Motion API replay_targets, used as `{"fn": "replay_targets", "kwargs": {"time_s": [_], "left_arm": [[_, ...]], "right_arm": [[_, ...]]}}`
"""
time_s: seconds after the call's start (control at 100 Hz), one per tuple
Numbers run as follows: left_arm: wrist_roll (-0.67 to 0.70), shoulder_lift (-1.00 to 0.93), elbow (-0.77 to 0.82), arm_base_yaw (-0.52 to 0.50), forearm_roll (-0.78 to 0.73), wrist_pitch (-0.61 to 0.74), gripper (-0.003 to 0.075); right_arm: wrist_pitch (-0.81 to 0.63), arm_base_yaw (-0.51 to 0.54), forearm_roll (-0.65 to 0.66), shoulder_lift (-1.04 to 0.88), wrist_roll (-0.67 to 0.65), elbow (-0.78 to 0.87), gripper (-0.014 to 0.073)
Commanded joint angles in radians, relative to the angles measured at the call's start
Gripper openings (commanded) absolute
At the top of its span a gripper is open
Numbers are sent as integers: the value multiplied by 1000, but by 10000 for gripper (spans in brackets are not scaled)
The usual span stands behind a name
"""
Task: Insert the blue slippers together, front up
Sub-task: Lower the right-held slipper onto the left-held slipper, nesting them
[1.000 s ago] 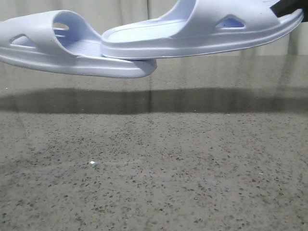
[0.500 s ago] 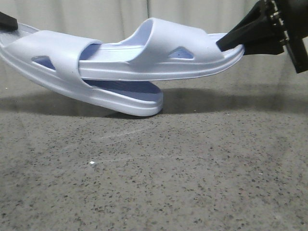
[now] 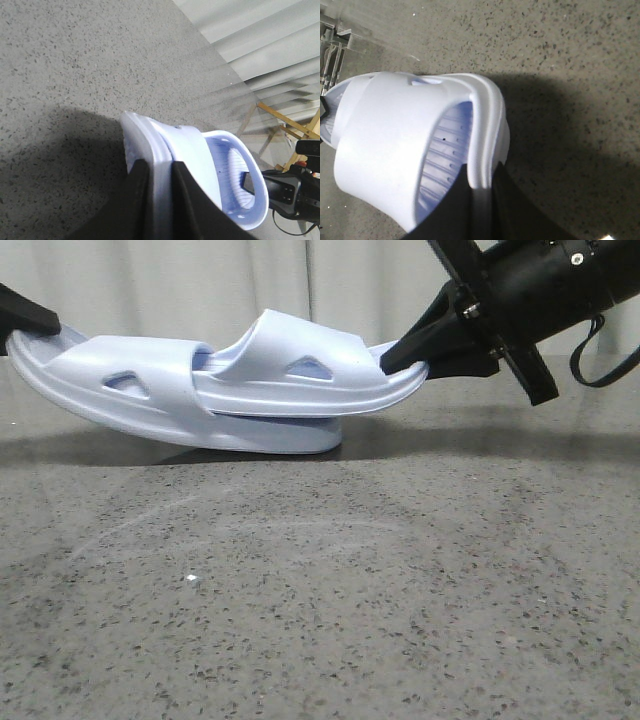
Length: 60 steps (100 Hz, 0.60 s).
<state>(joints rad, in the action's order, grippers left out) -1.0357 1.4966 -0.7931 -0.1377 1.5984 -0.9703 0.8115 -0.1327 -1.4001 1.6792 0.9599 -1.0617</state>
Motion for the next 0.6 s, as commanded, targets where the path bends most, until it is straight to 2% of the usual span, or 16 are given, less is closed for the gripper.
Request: {"fn": "replay_targets", "kwargs": {"time_s": [0.0,0.11,0.18,0.28,0.43,0.59], "left_arm": [[-5,-27,-25,18,41,-216,15],[-7,-27,-25,-9,41,-218,15],[-9,-27,-25,-25,45,-216,15],[-15,-27,-25,-35,51,-193,15],[-23,-27,-25,-35,51,-100,15],[-63,-26,-25,-10,56,-25,15]], "right_arm": [[222,-6,-92,-38,38,-38,3],[315,59,-92,-38,38,-38,185],[388,110,-92,-38,38,-38,237],[501,193,-105,-38,38,-38,237],[499,306,-105,-80,36,-38,237],[499,370,-105,-116,36,-38,237]]}}
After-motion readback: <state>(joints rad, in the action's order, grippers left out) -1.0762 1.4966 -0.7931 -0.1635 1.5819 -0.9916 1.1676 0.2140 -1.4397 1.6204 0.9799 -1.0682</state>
